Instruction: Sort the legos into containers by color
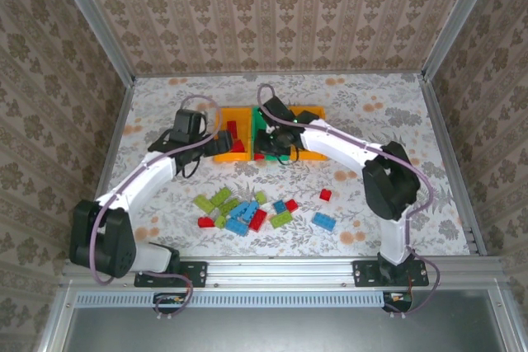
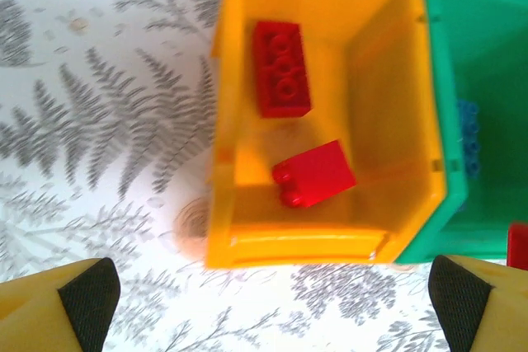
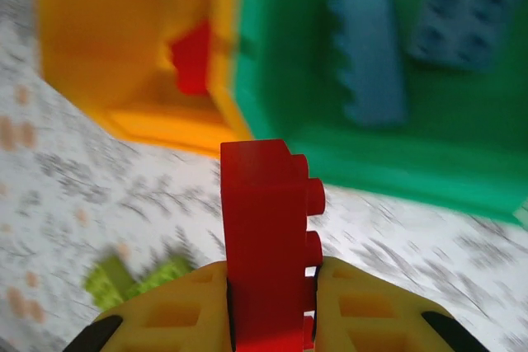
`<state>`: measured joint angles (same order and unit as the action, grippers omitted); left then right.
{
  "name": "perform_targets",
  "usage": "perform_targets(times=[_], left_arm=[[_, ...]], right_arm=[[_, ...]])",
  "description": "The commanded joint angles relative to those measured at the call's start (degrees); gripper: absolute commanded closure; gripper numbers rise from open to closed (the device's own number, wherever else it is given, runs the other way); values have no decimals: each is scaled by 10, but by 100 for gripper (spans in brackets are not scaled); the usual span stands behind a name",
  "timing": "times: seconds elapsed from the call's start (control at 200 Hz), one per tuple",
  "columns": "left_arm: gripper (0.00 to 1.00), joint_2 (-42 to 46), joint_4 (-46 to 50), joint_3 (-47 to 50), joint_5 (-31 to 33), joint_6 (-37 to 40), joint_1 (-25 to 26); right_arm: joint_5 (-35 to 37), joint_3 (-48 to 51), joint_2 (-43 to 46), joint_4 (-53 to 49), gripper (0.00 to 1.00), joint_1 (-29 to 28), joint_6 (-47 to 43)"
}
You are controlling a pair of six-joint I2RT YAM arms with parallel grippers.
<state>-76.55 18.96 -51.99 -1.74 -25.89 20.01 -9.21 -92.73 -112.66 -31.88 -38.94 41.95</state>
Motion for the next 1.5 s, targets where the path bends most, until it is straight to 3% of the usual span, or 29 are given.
perform_targets(times=[0.0, 0.215, 0.45, 0.68, 0.915, 1.24, 1.495], left_arm=[[0, 28, 49, 23, 29, -7, -13], [0, 47, 102, 62, 28, -31, -23], [0, 57, 80, 103, -18, -43, -21], [0, 39, 110, 110, -22, -76, -11], [0, 51, 178, 126, -16, -173, -8], [0, 125, 197, 177, -21, -368, -2], [6, 122, 195, 191, -3, -425, -4]], right_arm=[[-60, -78, -48, 41, 79, 7, -4], [-95, -162, -123, 83, 79, 29, 31], [-94, -221, -181, 83, 62, 43, 36], [-101, -234, -191, 89, 46, 44, 40], [-103, -212, -160, 91, 34, 36, 20], [-92, -128, -94, 117, 29, 37, 14], [-76, -56, -42, 128, 27, 47, 4]])
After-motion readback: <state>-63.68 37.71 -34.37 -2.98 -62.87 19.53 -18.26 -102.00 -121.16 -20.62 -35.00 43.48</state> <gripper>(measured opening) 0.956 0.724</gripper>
